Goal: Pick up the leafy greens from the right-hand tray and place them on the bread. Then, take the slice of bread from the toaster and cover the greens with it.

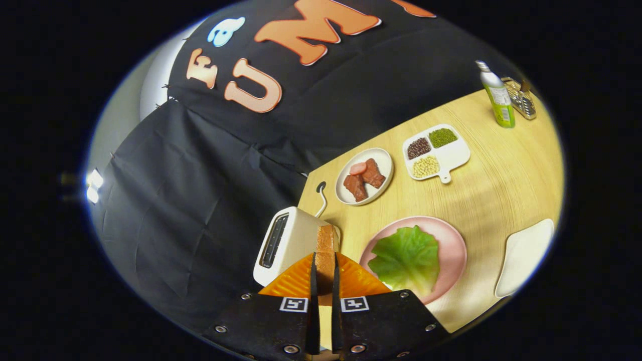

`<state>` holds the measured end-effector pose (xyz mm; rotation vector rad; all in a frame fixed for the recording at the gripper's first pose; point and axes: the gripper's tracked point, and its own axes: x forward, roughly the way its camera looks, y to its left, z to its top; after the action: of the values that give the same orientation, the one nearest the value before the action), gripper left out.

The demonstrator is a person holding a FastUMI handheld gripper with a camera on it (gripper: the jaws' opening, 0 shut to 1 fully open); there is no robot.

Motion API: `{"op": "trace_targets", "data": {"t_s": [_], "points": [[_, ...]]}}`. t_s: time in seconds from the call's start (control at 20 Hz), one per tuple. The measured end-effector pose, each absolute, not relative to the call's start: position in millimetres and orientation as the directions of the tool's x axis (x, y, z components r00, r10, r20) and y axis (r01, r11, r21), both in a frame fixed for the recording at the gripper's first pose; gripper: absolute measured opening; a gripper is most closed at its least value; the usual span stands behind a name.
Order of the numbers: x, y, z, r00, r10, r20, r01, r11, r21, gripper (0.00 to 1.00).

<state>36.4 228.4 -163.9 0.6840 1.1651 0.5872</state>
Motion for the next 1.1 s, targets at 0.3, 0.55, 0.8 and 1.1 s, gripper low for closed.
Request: {"op": "trace_targets", "data": {"t_s": [0.3,0.55,0.8,1.1], "points": [[29.8,219.6,-206.7,0.25,0.735,-0.63,-0.002,0.652,0.759,0.09],[21.6,215.1,-234.8,0.225,0.729,-0.647,-0.008,0.665,0.746,0.09],[22.2,203.3,-257.3,0.245,0.684,-0.687,-0.069,0.72,0.691,0.09],[26.0,189.9,-273.7,0.287,0.591,-0.754,-0.131,0.804,0.581,0.18]]}}
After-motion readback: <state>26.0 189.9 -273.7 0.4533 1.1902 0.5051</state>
